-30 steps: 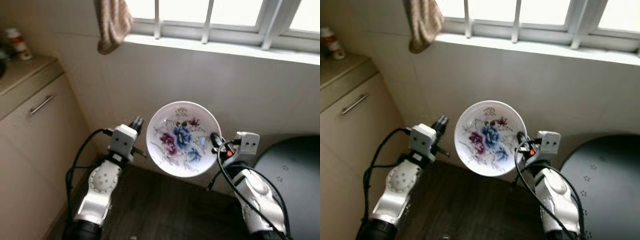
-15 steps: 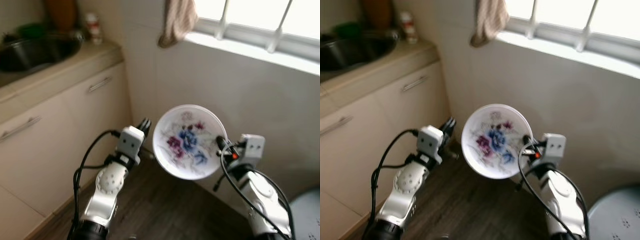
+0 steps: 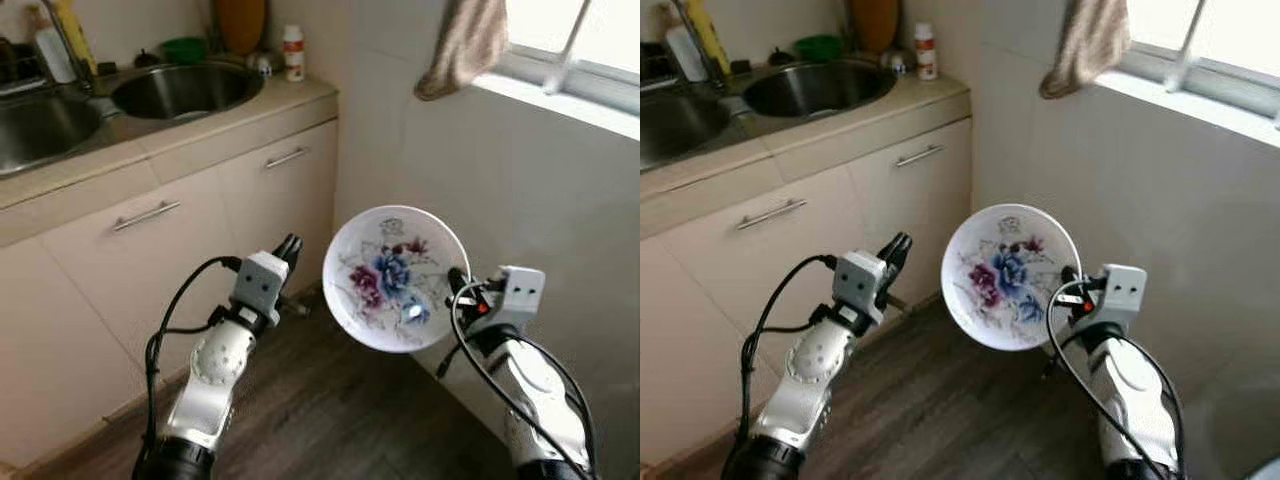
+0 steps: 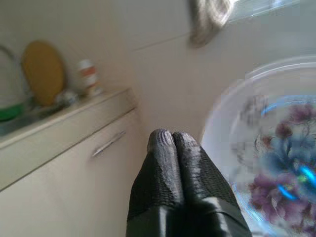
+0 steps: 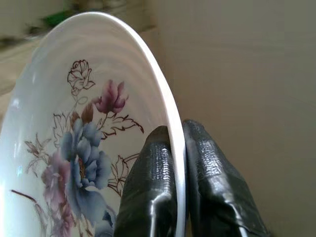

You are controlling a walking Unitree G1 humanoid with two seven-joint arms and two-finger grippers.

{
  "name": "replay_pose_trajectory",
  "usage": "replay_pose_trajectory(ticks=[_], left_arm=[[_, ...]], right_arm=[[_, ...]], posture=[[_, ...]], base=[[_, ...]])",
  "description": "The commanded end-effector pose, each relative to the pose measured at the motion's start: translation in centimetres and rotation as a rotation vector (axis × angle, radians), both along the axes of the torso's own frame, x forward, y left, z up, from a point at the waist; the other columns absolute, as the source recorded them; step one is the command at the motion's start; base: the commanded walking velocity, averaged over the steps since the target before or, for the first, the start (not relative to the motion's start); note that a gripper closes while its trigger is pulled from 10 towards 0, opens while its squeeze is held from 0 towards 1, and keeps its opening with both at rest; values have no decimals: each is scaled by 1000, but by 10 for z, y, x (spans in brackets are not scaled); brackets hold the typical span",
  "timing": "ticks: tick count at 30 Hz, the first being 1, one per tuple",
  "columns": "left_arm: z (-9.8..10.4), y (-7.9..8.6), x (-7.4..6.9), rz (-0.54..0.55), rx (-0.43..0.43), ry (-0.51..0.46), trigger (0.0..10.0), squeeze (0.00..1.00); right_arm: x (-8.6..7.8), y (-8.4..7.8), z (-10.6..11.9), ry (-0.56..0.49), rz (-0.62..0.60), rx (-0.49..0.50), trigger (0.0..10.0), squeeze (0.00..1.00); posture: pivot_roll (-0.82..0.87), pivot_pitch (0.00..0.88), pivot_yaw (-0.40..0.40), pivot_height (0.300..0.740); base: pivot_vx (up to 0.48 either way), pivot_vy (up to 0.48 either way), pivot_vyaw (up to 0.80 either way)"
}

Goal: Kitchen organization

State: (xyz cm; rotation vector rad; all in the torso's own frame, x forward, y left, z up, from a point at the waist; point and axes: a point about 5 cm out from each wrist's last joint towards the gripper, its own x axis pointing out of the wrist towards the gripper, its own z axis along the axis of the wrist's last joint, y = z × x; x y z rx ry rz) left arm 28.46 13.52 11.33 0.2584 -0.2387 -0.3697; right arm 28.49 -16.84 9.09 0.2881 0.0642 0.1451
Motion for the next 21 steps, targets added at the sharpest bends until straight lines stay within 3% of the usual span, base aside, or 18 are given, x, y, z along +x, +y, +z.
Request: replay_pose_trajectory(ticks=[1,13,16,21], left_arm=[[6,-10,1,-33,-5,-29,10000,0],[7,-9,0,-33,-21,-39,10000,0],[8,-9,-1,-33,-21,-42,10000,0],[8,-9,-1,-39,-27,-47,10000,0]], right_arm=[[1,-11,5,-22,-31,-20,0,0],[1,-10,6,-28,-31,-33,0,0],[1,-10,5,-28,-26,-42,0,0],[1,-9,4,-30,-19,-61,0,0]], posture=[[98,0,-50,740],[99,0,-51,740],[99,0,-52,740],[99,0,-52,740]], base=[[0,0,0],[0,0,0],[271,0,0],[322,0,800]])
